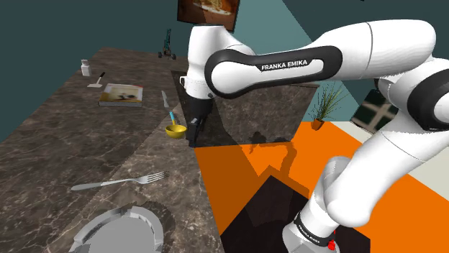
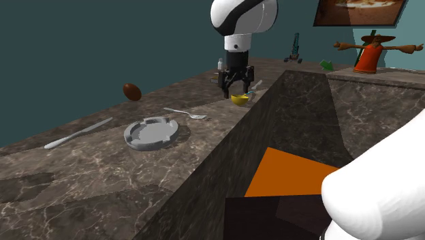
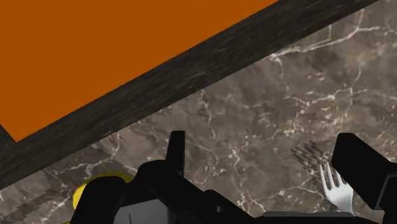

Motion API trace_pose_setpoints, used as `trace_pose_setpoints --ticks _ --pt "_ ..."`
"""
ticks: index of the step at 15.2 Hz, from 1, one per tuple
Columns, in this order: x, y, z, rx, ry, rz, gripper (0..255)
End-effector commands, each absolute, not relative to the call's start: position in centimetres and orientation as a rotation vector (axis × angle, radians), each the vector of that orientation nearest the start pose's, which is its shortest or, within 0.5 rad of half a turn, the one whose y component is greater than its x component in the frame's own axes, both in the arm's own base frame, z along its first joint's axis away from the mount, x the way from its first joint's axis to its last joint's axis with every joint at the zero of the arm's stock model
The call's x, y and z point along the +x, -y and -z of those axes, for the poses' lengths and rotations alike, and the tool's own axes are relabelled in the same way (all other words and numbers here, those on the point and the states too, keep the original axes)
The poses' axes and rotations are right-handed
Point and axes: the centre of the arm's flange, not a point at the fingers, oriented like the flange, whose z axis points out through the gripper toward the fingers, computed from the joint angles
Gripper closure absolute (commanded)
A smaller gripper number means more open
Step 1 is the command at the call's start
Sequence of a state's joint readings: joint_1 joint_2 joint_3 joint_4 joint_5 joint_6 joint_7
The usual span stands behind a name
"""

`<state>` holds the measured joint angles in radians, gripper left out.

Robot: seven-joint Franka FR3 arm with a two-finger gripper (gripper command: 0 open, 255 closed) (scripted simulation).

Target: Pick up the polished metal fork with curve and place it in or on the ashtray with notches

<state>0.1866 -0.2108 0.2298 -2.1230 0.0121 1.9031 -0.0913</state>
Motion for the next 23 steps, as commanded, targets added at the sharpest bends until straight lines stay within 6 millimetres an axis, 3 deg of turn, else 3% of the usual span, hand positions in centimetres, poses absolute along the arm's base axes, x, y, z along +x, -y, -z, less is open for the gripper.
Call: trace_pose_setpoints --ticks 1,14,23 --pt "45.7 -22.5 -48.9 -3.066 0.839 -0.019 0" --pt "49.9 -38.4 -43.7 -2.944 1.186 -0.052 0" --pt "49.8 -38.3 -39.7 -2.943 1.187 -0.052 0"
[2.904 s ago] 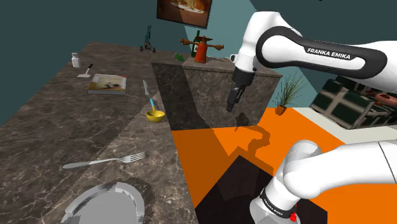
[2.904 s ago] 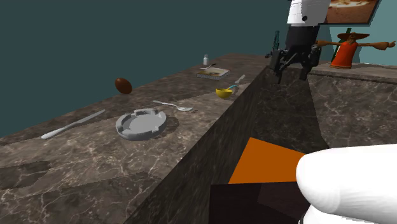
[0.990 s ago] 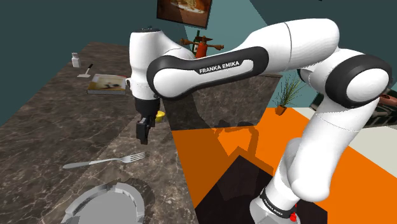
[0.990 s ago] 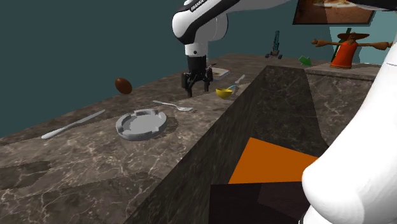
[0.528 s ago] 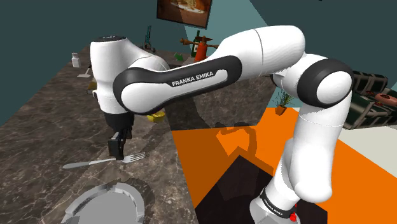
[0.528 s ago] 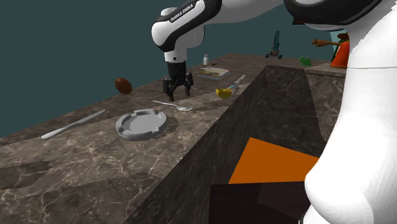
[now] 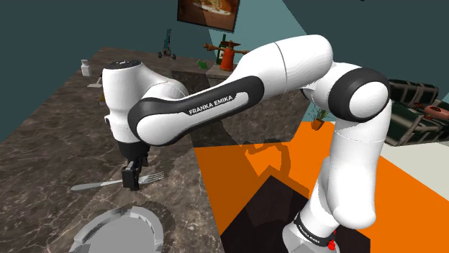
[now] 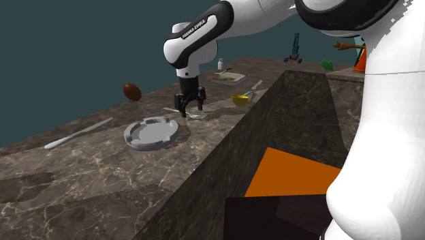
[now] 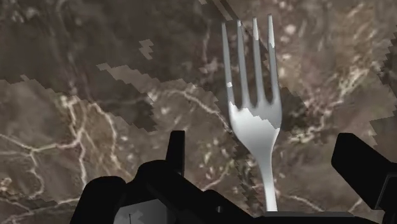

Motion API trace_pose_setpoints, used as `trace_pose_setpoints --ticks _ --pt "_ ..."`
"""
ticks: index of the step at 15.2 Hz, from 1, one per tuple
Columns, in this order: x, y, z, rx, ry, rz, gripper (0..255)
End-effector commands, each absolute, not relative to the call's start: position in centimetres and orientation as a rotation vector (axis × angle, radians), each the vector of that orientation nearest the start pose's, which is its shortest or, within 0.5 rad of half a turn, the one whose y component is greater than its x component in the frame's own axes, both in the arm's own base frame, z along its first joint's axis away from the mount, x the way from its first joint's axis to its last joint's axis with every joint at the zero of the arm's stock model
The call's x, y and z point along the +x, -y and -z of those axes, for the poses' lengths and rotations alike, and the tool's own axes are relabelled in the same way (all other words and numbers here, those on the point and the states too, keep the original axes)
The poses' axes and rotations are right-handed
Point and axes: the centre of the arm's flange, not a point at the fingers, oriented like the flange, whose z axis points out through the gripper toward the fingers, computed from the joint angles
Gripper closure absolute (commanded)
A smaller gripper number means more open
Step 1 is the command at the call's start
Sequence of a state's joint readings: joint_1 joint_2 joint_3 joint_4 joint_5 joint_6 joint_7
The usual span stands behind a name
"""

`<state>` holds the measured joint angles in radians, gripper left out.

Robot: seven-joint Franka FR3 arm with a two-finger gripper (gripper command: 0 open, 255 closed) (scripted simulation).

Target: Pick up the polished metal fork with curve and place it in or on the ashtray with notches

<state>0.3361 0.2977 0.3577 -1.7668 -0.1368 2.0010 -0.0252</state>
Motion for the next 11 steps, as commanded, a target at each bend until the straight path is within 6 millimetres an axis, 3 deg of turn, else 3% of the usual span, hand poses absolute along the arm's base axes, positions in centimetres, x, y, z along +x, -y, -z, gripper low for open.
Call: trace_pose_setpoints --ticks 1,7,8,11 --pt "49.80 -38.31 -39.66 -2.943 1.187 -0.052 0" --pt "49.80 -38.31 -39.67 -2.943 1.187 -0.052 0" --pt "49.80 -38.31 -39.67 -2.943 1.187 -0.052 255" --pt "49.77 -38.29 -39.69 -2.943 1.187 -0.052 255"
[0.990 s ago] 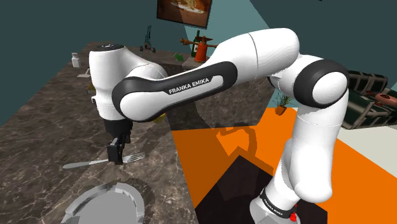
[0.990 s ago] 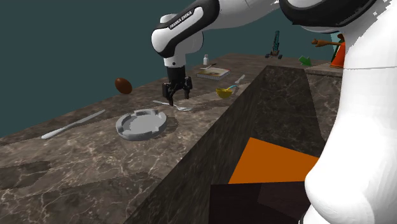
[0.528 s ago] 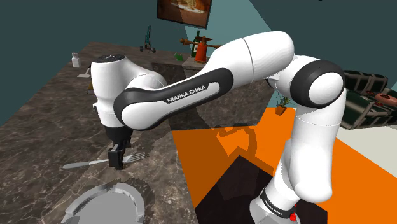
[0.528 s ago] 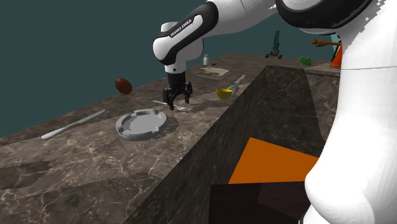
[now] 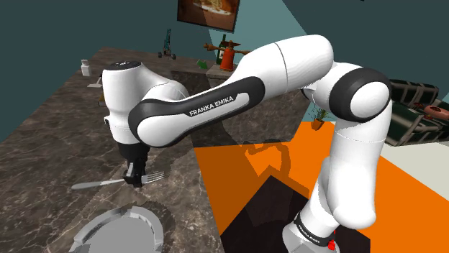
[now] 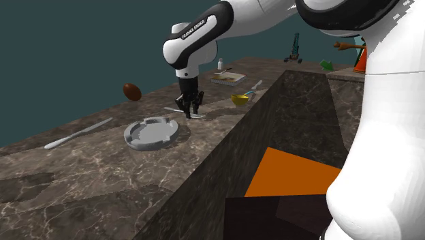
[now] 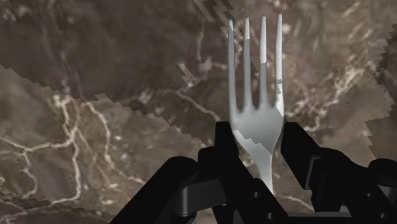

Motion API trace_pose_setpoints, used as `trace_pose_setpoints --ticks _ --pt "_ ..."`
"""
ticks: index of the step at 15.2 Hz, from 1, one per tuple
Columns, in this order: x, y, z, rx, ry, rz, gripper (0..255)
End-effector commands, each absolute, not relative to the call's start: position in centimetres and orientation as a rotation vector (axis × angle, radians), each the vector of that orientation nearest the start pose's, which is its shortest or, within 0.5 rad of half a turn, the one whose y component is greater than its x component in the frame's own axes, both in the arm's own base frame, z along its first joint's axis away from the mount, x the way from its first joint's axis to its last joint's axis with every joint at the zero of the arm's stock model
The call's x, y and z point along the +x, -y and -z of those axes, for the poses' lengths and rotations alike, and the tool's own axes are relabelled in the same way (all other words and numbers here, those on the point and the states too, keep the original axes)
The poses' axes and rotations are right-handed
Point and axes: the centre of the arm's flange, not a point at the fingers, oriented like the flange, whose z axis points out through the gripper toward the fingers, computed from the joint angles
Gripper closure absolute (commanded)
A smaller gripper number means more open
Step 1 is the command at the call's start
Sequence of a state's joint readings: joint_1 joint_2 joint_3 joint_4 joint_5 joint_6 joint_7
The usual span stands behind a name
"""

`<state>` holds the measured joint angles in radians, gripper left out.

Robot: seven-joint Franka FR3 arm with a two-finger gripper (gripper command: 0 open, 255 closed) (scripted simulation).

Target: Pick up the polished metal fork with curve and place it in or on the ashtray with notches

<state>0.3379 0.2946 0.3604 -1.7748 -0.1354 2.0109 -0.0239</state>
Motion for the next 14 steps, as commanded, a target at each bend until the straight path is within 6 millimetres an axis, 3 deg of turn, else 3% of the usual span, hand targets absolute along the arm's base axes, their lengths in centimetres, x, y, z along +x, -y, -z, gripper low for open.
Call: trace_pose_setpoints --ticks 1,6,14 --pt "49.7 -38.3 -39.7 -2.943 1.187 -0.052 255" --pt "49.8 -38.3 -39.7 -2.943 1.187 -0.052 255" --pt "49.8 -38.3 -43.9 -2.943 1.187 -0.052 255"
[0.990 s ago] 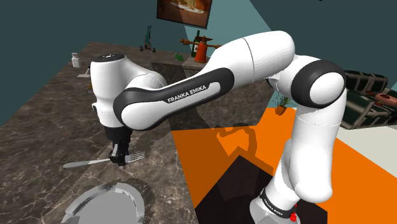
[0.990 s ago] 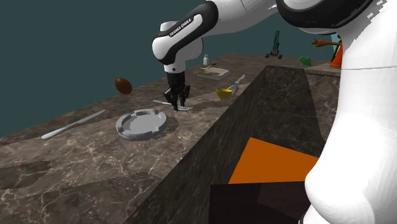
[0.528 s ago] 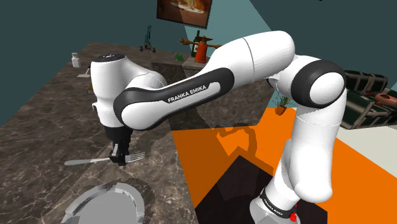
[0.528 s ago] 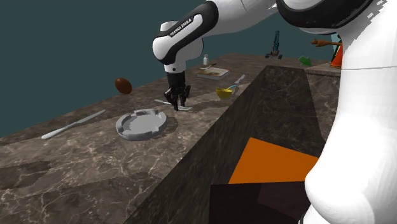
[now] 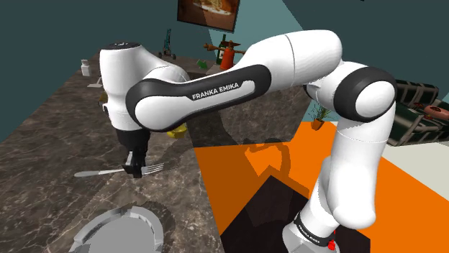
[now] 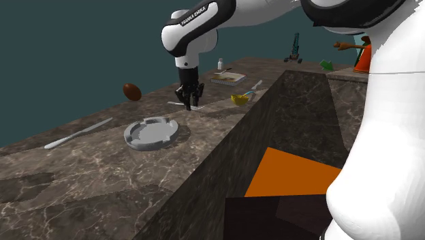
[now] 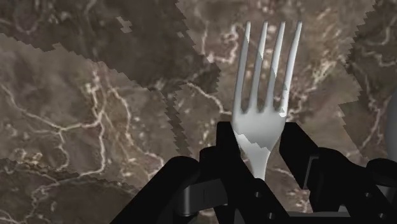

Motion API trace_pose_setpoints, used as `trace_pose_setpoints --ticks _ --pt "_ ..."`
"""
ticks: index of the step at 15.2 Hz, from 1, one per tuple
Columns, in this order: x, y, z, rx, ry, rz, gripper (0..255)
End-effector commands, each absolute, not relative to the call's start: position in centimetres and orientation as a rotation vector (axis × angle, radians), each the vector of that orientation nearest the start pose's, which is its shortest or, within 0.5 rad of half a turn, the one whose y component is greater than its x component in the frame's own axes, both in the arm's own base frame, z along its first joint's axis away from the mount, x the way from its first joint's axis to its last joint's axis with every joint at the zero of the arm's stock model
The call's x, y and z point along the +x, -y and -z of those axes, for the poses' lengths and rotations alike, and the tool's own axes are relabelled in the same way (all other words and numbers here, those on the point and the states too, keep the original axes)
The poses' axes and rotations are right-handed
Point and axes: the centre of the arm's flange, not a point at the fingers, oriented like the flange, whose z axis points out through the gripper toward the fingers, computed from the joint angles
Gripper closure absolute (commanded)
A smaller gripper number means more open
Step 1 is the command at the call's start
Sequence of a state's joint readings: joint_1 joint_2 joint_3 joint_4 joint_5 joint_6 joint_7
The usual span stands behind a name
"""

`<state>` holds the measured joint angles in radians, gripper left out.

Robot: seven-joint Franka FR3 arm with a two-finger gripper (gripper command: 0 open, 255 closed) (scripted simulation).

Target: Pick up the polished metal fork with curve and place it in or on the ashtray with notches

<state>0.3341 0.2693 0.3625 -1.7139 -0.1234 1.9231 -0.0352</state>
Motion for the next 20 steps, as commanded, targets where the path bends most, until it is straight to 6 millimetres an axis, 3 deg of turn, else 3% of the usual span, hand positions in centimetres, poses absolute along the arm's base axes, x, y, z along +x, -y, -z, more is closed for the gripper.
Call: trace_pose_setpoints --ticks 1,12,20 --pt "49.8 -38.3 -44.4 -2.943 1.187 -0.052 255" --pt "49.8 -38.3 -49.8 -2.943 1.187 -0.052 255" --pt "41.7 -45.1 -50.1 -2.943 1.187 -0.052 255"
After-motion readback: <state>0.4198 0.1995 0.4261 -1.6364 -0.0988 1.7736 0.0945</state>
